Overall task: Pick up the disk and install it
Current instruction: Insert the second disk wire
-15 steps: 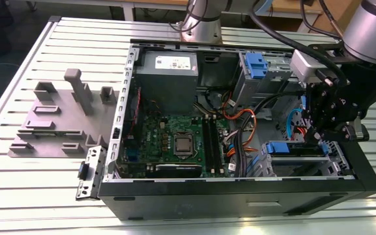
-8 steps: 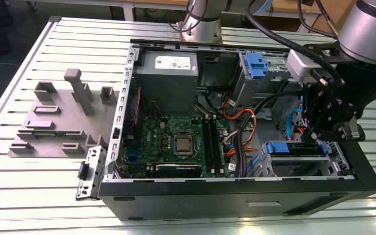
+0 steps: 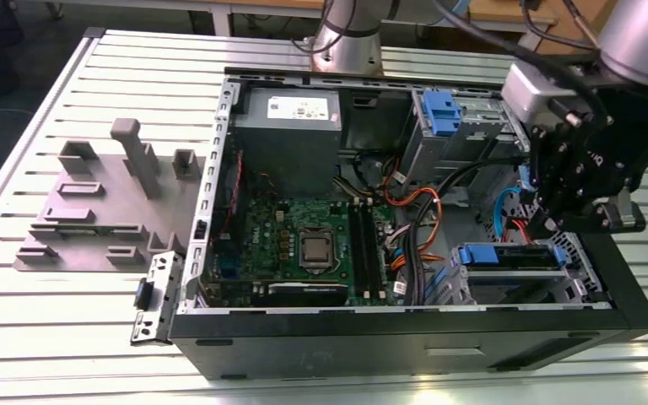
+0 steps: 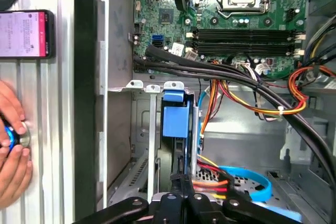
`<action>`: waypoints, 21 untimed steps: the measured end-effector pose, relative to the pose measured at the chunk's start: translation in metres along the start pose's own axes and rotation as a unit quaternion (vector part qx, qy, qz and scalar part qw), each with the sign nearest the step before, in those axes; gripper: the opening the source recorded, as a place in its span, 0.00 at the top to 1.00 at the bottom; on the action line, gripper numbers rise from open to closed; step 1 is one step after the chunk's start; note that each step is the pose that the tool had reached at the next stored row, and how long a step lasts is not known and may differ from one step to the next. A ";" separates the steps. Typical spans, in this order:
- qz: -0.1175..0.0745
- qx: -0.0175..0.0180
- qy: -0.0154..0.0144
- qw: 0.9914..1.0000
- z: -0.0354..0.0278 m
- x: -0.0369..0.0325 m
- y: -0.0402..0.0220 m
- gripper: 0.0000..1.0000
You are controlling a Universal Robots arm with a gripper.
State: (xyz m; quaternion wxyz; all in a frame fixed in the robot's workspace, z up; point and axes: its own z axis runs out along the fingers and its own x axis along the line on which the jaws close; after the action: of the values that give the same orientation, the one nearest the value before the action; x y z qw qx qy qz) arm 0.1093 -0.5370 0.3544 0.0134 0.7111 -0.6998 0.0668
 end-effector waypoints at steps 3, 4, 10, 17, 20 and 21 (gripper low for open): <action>0.000 0.000 0.000 1.000 -0.0094 -0.0001 -0.0007 0.89; 0.000 0.000 0.000 1.000 -0.0115 -0.0005 -0.0009 0.89; 0.000 -0.002 0.000 1.000 -0.0175 -0.0046 -0.0013 0.89; 0.001 -0.002 0.000 1.000 -0.0193 -0.0210 -0.0014 0.89; 0.002 -0.003 0.000 1.000 -0.0200 -0.0265 -0.0013 0.89; 0.003 -0.003 0.000 1.000 -0.0201 -0.0279 -0.0014 0.89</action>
State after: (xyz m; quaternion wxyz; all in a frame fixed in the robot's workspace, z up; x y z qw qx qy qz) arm 0.1088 -0.5070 0.3713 0.0153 0.7090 -0.7020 0.0652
